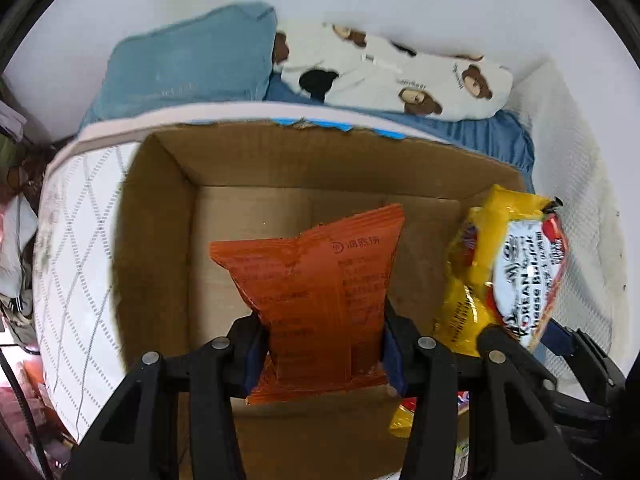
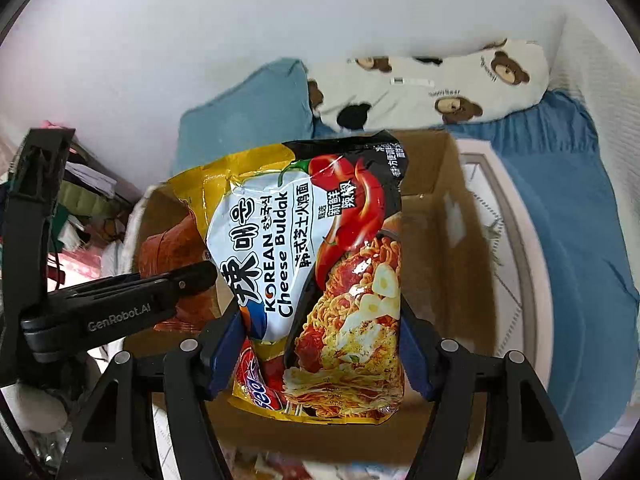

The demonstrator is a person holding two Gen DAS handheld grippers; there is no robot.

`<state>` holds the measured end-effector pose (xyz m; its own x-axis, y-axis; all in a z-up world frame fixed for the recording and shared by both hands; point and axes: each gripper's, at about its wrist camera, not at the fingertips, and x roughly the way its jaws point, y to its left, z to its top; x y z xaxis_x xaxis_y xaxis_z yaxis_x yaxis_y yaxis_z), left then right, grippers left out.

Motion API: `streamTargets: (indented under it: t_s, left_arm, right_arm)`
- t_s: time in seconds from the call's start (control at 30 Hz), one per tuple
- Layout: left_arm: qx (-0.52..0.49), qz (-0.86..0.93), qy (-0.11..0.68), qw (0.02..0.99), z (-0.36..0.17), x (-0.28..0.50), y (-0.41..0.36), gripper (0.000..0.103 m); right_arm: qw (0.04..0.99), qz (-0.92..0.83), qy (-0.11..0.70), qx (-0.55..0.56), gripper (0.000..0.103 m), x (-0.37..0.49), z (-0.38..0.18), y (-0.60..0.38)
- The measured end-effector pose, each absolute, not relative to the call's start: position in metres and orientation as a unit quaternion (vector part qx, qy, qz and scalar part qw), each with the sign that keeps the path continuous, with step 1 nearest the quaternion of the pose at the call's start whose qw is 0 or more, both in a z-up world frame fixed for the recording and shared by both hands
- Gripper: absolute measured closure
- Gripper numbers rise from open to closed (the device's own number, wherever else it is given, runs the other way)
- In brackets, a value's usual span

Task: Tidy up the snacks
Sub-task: 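Carry both packs into the cardboard box and open both tools, then grasp the yellow-topped biscuit pack with the left tool while the right tool grasps the white biscuit pack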

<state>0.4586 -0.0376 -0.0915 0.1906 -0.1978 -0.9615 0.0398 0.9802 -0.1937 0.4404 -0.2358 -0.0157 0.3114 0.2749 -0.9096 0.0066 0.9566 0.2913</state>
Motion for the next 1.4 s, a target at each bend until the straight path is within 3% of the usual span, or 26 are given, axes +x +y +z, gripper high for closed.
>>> streamTargets:
  t_s: [0.3,0.37,0.4,0.43,0.47,1.03,1.4]
  left_arm:
    - [-0.044,-0.063,0.660,0.747,-0.117,0.489,-0.045,0.055]
    - [-0.041,-0.061,0.652,0.755,-0.115,0.491,-0.046,0.039]
    - [-0.041,-0.062,0.650,0.756,-0.114,0.491,-0.046,0.016]
    - [-0.042,-0.062,0.649,0.757,-0.114,0.491,-0.046,0.007]
    - [-0.045,-0.061,0.646,0.759,-0.112,0.490,-0.045,0.007]
    - [-0.048,-0.036,0.630,0.775,-0.097,0.438,-0.024,0.007]
    - [-0.047,-0.040,0.606,0.793,-0.059,0.401,-0.023,0.007]
  right_arm:
    - [0.762,0.083,0.630,0.124,0.030,0.486,-0.069,-0.218]
    - [0.757,0.081,0.636,0.126,0.024,0.493,-0.076,-0.220]
    - [0.758,0.082,0.634,0.126,0.013,0.493,-0.076,-0.220]
    - [0.759,0.083,0.634,0.123,0.007,0.495,-0.076,-0.220]
    - [0.760,0.082,0.634,0.117,0.004,0.496,-0.075,-0.221]
    - [0.773,0.068,0.626,0.078,0.004,0.458,-0.054,-0.219]
    - [0.788,0.072,0.607,0.072,0.004,0.423,-0.019,-0.218]
